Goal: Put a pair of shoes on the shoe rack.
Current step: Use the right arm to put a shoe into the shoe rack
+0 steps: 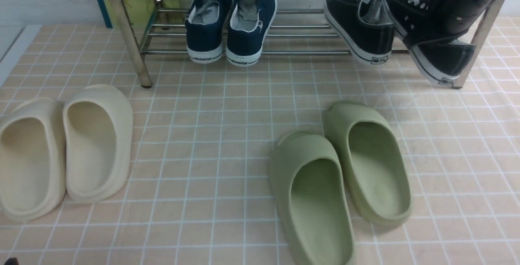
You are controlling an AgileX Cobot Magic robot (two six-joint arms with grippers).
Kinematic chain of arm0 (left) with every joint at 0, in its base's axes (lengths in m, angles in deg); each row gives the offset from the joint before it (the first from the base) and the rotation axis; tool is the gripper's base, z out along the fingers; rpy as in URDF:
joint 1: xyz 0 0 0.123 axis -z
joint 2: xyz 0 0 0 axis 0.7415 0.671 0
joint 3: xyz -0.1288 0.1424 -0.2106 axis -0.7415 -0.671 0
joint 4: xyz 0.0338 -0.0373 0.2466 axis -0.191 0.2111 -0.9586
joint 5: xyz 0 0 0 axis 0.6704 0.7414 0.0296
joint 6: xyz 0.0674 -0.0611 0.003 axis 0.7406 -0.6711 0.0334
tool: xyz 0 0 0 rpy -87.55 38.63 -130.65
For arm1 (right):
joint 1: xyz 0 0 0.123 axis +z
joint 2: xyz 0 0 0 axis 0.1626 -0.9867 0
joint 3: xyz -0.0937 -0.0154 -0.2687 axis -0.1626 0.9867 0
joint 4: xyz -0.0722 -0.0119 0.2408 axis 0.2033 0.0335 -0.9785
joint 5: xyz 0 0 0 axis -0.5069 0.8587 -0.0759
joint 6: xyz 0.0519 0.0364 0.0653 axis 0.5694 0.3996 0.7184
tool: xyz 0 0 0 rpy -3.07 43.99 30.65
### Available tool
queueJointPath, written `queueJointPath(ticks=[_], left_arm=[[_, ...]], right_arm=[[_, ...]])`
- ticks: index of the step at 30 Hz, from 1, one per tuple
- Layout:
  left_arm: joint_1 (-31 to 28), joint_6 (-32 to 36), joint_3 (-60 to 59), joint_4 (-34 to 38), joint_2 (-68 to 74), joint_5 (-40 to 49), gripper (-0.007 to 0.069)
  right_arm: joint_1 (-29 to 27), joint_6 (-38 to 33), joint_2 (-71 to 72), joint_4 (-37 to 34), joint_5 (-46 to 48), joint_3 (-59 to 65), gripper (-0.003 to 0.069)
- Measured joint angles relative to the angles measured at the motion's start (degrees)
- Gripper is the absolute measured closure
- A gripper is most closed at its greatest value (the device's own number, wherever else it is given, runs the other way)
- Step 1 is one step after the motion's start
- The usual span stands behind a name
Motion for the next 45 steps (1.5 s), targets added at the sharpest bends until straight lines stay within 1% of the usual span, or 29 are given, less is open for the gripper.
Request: queueJointPath(ticks=[5, 7, 10, 12, 14, 15, 16, 19, 20, 21, 23, 25, 28, 30, 31, 32, 33, 34, 35, 36, 38, 40, 44, 45], left_arm=[[0.0, 0.0, 0.0, -0.2, 0.0, 0.0, 0.0387], [0.0, 0.0, 0.0, -0.5, 0.0, 0.0, 0.0387], [0.0, 0.0, 0.0, -1.6, 0.0, 0.0, 0.0387], [0.0, 0.0, 0.0, -2.3, 0.0, 0.1, 0.0387], [0.0, 0.0, 0.0, -2.8, 0.0, 0.1, 0.0387], [0.0, 0.0, 0.0, -2.8, 0.0, 0.1, 0.0387], [0.0, 0.0, 0.0, -2.9, 0.0, 0.2, 0.0387], [0.0, 0.0, 0.0, -3.0, 0.0, 0.2, 0.0387], [0.0, 0.0, 0.0, -3.0, 0.0, 0.2, 0.0387], [0.0, 0.0, 0.0, -3.0, 0.0, 0.2, 0.0387], [0.0, 0.0, 0.0, -3.0, 0.0, 0.2, 0.0387], [0.0, 0.0, 0.0, -3.1, 0.0, 0.2, 0.0387], [0.0, 0.0, 0.0, -3.2, 0.0, 0.2, 0.0387], [0.0, 0.0, 0.0, -3.2, 0.0, 0.2, 0.0387], [0.0, 0.0, 0.0, -3.2, 0.0, 0.2, 0.0387], [0.0, 0.0, 0.0, -3.2, 0.0, 0.2, 0.0387], [0.0, 0.0, 0.0, -3.2, 0.0, 0.2, 0.0387], [0.0, 0.0, 0.0, -3.2, 0.0, 0.2, 0.0387], [0.0, 0.0, 0.0, -3.2, 0.0, 0.2, 0.0387], [0.0, 0.0, 0.0, -3.2, 0.0, 0.2, 0.0387], [0.0, 0.0, 0.0, -3.2, 0.0, 0.2, 0.0387], [0.0, 0.1, 0.0, -3.3, 0.0, 0.2, 0.0387], [0.0, 0.1, 0.0, -3.3, 0.0, 0.2, 0.0387], [0.0, 0.1, 0.0, -3.3, 0.0, 0.2, 0.0387]], right_arm=[[0.0, -0.1, -3.6, 0.4, -7.4, -3.3, 0.0663], [0.0, -0.1, -3.8, 0.5, -8.5, -3.4, 0.0662], [0.0, -0.1, -4.4, 0.7, -10.9, -3.6, 0.0641], [0.0, -0.2, -4.7, 1.1, -11.9, -3.7, 0.06], [0.0, -0.2, -4.7, 1.5, -12.1, -3.8, 0.0512], [0.0, -0.2, -4.7, 1.5, -12.1, -3.9, 0.0512], [0.0, -0.2, -4.7, 1.6, -11.9, -4.0, 0.0445], [0.0, 0.0, -4.1, 1.6, -10.4, -4.2, 0.0288], [0.2, 0.0, -3.7, 1.6, -9.5, -4.2, 0.0248], [0.2, 0.0, -3.6, 1.5, -9.0, -4.2, 0.0234], [0.8, 0.0, -1.8, 0.8, -4.9, -4.7, 0.0176], [1.1, 0.0, -0.8, 0.7, -3.4, -4.9, 0.0169], [1.8, 0.0, 3.2, 0.5, 3.2, -5.5, 0.0207], [1.9, 0.0, 4.6, 0.5, 7.4, -5.7, 0.0265], [1.9, 0.0, 5.1, 0.5, 9.8, -5.8, 0.0307], [1.9, 0.0, 5.2, 0.5, 10.8, -5.8, 0.0326], [1.6, 0.0, 5.5, 0.5, 14.4, -5.8, 0.0407], [1.3, 0.0, 5.5, 0.4, 15.8, -5.8, 0.0461], [1.2, 0.0, 5.4, 0.3, 16.0, -5.8, 0.0472], [0.4, 0.1, 4.8, -0.8, 16.9, -5.7, 0.0569], [-0.6, 0.3, 4.1, -2.1, 16.9, -5.2, 0.0643], [-1.8, 0.5, 2.9, -3.8, 17.0, -4.2, 0.0674], [-3.5, 0.9, -1.0, -6.1, 16.2, -2.2, 0.0677], [-3.6, 1.2, -2.2, -6.3, 14.7, -2.0, 0.0677]])
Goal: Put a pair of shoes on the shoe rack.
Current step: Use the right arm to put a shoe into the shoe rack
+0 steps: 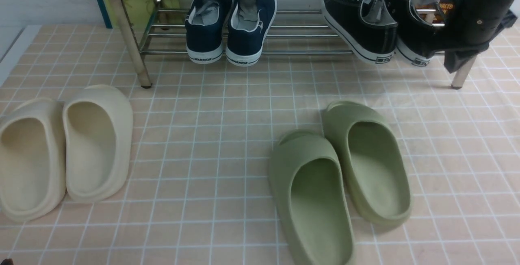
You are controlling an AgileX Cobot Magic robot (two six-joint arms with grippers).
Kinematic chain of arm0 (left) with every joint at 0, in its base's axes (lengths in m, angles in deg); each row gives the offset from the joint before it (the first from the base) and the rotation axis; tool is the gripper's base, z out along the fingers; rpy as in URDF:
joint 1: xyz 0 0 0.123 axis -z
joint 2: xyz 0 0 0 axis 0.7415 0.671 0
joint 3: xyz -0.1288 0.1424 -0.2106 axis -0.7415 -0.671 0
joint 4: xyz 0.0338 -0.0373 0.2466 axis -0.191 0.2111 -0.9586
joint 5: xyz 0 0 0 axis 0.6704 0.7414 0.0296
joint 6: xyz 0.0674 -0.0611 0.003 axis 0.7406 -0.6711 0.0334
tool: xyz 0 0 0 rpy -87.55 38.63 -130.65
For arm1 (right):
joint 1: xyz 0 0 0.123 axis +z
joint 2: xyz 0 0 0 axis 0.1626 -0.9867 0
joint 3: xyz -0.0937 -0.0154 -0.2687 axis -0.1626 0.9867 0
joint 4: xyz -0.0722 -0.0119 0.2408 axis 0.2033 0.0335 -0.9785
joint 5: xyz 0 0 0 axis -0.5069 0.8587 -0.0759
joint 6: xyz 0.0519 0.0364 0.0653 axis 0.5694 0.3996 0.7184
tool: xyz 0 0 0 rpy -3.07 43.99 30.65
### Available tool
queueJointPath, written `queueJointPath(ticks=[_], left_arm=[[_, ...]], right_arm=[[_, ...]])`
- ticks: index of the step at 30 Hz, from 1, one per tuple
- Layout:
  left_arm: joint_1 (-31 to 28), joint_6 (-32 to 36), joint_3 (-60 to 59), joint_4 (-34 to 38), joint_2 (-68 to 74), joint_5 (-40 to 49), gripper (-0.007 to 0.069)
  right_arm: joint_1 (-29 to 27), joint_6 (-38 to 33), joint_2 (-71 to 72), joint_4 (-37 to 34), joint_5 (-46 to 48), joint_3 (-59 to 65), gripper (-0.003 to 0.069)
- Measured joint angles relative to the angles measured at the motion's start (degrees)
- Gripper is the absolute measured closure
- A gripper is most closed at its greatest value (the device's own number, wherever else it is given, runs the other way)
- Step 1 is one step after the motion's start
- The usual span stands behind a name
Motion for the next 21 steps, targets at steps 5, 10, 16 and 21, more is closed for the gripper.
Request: queueJointPath(ticks=[5, 10, 16, 21], left_arm=[[0.0, 0.0, 0.0, -0.2, 0.0, 0.0, 0.0387], [0.0, 0.1, 0.0, -0.3, 0.0, 0.0, 0.0387], [0.0, 0.0, 0.0, -0.6, 0.0, 0.0, 0.0387], [0.0, 0.0, 0.0, -0.6, 0.0, 0.0, 0.0387]], right_arm=[[0.0, 2.7, -3.7, -0.5, -8.1, 0.4, 0.0676], [0.1, 7.9, -3.7, -0.6, -11.3, -0.9, 0.0673], [2.9, 8.6, -3.7, 0.7, -10.5, -2.1, 0.0674], [5.1, 8.6, -3.4, 2.5, -9.9, -2.2, 0.0674]])
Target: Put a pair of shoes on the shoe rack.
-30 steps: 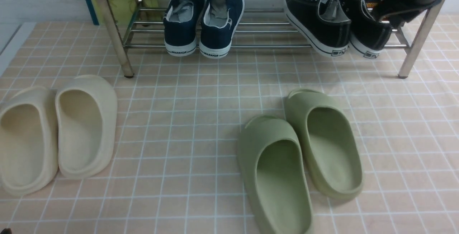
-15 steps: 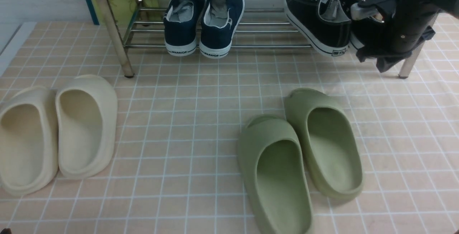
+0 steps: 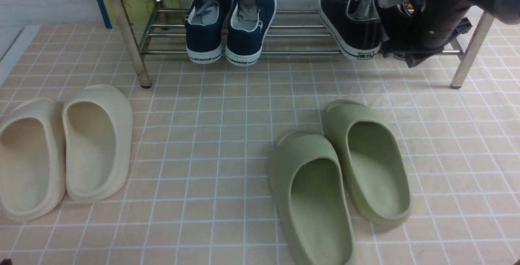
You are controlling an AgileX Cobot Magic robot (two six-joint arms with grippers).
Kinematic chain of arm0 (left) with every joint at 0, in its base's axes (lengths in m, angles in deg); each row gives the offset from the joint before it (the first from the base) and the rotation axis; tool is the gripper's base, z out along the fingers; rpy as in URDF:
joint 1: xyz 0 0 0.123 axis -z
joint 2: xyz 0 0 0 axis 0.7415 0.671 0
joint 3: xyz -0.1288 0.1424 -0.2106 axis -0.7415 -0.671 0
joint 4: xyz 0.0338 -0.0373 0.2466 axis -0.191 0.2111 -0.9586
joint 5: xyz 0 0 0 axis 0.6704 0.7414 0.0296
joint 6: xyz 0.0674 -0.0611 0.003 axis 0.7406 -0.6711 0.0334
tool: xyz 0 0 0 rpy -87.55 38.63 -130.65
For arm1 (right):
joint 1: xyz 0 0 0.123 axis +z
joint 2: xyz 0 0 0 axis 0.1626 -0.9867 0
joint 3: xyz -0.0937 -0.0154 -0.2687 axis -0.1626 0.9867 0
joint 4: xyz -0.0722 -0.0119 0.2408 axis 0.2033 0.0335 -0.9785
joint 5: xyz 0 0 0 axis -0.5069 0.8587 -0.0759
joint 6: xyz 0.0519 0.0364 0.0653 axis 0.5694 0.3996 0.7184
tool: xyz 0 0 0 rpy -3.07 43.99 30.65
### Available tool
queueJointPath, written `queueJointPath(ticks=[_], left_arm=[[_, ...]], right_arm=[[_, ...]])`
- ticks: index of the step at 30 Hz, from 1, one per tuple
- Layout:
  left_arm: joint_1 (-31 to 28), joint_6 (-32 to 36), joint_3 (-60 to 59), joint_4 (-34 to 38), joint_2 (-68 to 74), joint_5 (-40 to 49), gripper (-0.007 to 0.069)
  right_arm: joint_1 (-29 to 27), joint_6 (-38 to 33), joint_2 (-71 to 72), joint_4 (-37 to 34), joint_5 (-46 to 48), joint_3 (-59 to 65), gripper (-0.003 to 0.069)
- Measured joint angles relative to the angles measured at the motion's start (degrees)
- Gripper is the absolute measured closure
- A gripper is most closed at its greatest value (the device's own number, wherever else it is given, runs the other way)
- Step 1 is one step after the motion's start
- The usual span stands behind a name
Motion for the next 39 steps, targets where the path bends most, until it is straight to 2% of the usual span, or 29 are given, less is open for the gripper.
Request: queueJointPath(ticks=[8, 10, 14, 16, 23, 32, 39], left_arm=[[0.0, 0.0, 0.0, 0.0, 0.0, 0.0, 0.0387], [0.0, 0.0, 0.0, -0.1, 0.0, 0.0, 0.0387], [0.0, 0.0, 0.0, -0.2, 0.0, 0.0, 0.0387], [0.0, 0.0, 0.0, -0.2, 0.0, 0.0, 0.0387], [0.0, 0.0, 0.0, -0.4, 0.0, 0.1, 0.0387], [0.0, 0.0, 0.0, -0.4, 0.0, 0.1, 0.0387], [0.0, 0.0, 0.0, -0.4, 0.0, 0.1, 0.0387]], right_arm=[[0.2, -0.4, 6.7, 3.1, 7.7, -0.5, 0.0673], [0.2, -2.6, 10.8, 1.7, 11.0, 0.1, 0.0673], [0.2, -4.9, 19.5, -3.3, 11.7, 5.6, 0.0673], [0.2, -5.3, 23.6, -5.2, 10.9, 10.0, 0.0671], [0.2, -5.5, 51.4, -13.0, -0.9, 33.7, 0.0669], [0.2, -5.4, 83.1, -13.6, -10.3, 56.5, 0.0667], [0.2, -5.3, 98.3, -13.6, -13.5, 65.2, 0.0667]])
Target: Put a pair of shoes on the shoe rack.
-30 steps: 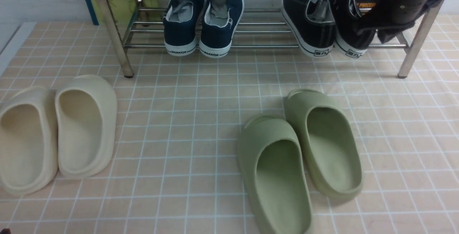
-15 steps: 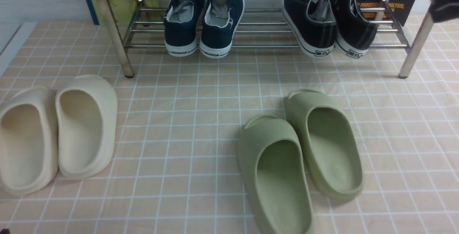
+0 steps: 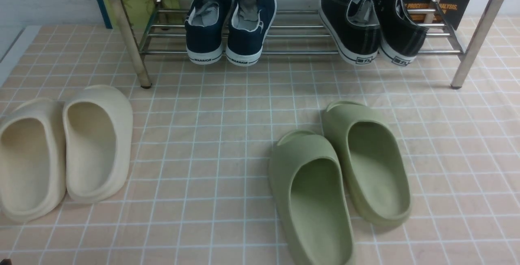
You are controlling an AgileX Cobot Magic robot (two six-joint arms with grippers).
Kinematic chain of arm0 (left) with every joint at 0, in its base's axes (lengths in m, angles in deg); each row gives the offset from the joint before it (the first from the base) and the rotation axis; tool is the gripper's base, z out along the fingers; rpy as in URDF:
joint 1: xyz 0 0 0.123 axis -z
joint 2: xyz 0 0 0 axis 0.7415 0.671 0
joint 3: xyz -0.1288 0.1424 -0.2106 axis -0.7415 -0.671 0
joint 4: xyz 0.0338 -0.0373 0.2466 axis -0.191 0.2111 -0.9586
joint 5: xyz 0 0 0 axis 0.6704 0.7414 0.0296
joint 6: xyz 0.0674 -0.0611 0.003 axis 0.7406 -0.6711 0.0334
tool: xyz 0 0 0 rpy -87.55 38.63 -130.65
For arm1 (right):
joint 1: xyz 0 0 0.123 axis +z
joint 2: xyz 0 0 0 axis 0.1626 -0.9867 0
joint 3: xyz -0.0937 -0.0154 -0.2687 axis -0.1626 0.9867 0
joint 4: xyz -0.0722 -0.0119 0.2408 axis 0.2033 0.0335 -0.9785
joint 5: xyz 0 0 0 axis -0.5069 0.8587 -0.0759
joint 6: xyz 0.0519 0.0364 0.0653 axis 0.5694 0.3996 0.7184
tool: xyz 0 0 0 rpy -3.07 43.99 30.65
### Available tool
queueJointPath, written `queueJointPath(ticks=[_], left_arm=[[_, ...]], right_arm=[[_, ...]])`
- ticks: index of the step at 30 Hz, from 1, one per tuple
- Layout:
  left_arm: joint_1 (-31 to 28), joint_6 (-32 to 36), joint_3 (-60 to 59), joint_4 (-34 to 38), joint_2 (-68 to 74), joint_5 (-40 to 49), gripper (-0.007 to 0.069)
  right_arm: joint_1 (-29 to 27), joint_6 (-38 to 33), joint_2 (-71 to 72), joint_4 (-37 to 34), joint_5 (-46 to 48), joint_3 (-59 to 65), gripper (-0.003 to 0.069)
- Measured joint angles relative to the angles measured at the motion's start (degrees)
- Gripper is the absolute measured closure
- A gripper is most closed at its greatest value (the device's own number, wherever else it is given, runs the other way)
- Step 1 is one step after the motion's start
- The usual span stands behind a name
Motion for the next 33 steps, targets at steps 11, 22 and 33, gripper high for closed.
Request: queueJointPath(ticks=[11, 22, 33], left_arm=[[0.0, 0.0, 0.0, 0.0, 0.0, 0.0, 0.0387], [0.0, 0.0, 0.0, -0.1, 0.0, 0.0, 0.0387], [0.0, 0.0, 0.0, -0.1, 0.0, 0.0, 0.0387]], right_arm=[[0.0, 0.0, 9.4, -2.1, -1.1, 8.3, 0.0663], [0.0, 0.0, 10.4, -1.1, -13.2, 20.4, 0.0663], [-13.6, 0.9, 24.3, 0.6, -33.9, 48.4, 0.0663]])
